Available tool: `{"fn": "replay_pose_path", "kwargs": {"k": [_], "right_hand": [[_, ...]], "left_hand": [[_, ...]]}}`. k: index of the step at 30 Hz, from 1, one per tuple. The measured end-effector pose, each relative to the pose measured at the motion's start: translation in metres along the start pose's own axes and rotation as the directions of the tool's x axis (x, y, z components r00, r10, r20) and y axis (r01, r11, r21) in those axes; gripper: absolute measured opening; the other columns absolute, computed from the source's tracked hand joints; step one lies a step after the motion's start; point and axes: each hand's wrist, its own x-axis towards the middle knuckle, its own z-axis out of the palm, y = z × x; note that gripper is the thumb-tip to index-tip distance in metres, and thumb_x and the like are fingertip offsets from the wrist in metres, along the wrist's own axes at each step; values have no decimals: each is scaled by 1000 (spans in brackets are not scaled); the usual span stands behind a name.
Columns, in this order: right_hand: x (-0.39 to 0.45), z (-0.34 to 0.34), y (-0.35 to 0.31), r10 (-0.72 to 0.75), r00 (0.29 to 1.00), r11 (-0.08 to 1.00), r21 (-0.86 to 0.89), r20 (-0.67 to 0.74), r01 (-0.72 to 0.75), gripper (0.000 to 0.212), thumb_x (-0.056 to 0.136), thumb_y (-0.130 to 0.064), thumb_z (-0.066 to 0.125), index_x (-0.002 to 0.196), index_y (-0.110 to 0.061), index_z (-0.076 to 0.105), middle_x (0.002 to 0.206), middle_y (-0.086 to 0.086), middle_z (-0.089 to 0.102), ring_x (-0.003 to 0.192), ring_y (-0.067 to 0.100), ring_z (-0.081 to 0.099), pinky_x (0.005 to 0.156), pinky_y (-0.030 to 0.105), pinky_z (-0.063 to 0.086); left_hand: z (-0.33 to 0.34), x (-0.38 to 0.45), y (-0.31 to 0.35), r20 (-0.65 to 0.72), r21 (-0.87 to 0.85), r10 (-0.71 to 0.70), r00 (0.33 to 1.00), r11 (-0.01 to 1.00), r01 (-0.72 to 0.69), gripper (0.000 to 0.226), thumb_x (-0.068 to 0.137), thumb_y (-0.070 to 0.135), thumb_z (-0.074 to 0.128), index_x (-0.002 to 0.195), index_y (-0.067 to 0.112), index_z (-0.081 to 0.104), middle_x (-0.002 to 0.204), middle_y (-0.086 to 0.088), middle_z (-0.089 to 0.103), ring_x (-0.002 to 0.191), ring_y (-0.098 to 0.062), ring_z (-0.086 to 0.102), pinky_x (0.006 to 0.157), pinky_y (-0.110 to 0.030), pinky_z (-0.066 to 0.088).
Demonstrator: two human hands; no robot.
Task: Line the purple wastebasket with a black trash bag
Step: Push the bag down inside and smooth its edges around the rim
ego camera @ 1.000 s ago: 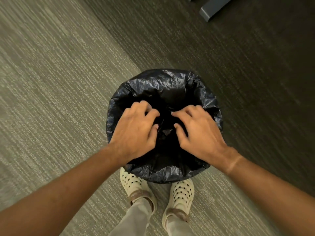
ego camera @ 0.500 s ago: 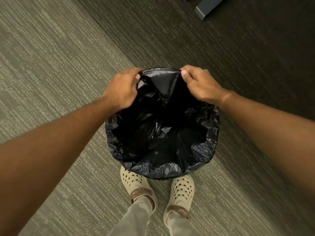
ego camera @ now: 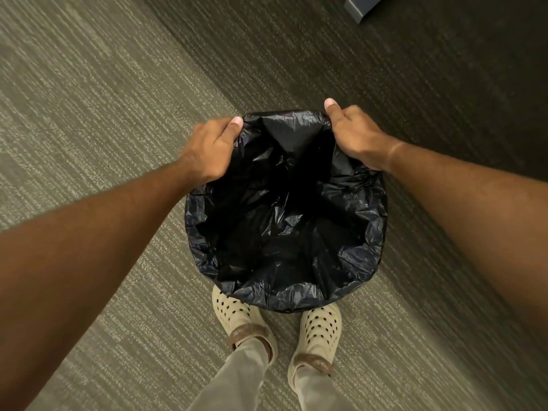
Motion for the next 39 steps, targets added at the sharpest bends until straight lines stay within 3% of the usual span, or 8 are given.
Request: {"fn": "replay_pose_path", "kwargs": {"k": [4,8,12,21,26,31,35,39], "right_hand": [[-6,-5,9,36,999,989,146,-6,-34,54,96,-61,33,62,-22,48,66,-5,48,68,11,48,69,24,37],[-30,-10,32,184,982,934,301,52,-191,84,83,-79,32,137,-18,54,144,0,52,135,18,44,116,42,29],[-55,1,48,238,970,922,302,50,-241,85,81,-82,28,133,-21,58,138,-4,57,129,16,49,113,42,32],[-58,13,41,264,924,956,201,-276,-213,64,100,-56,22,54,-13,36,56,-2,46,51,14,41,59,33,34],[-64,6,38,336,911,930,240,-239,-280,64,99,-58,21,58,-14,43,62,-1,49,54,13,45,58,30,38],[-110,13,53,478,851,835,412,-217,-364,65,99,-59,20,141,-18,49,144,6,50,135,27,43,109,36,30],[-137,38,53,619,759,708,563,-201,-427,64,100,-57,19,141,-17,47,144,7,49,134,28,43,109,38,31],[-134,47,45,739,641,565,708,-207,-423,66,102,-51,20,120,0,57,99,4,50,94,21,47,86,32,35]], "left_hand": [[-3,-3,0,-45,7,-73,996,997,73,54,102,43,33,89,-2,60,86,-19,63,72,-25,54,66,-33,43],[-4,-26,-15,-128,-16,-213,969,977,213,52,102,49,26,104,9,60,109,-16,59,99,-26,56,91,-39,47],[8,-57,-20,-168,-19,-288,943,957,289,56,105,43,20,66,11,45,66,-5,48,61,-19,46,54,-28,35],[18,-60,-13,-277,-84,-349,895,937,339,53,105,41,20,65,14,41,61,1,41,55,-10,37,50,-23,30],[15,-62,-13,-229,-178,-434,871,899,401,59,103,49,21,64,11,43,62,-1,43,56,-13,39,55,-27,35],[24,-108,-7,-176,-444,-635,752,733,515,57,101,53,20,123,16,57,124,-12,59,114,-22,57,101,-43,41],[51,-142,0,-131,-517,-782,610,579,631,64,100,55,15,153,20,23,160,-12,23,146,-33,24,118,-51,19],[68,-139,-5,-183,-664,-843,505,485,569,71,97,61,16,147,14,36,151,-16,39,139,-34,38,115,-52,29]]}}
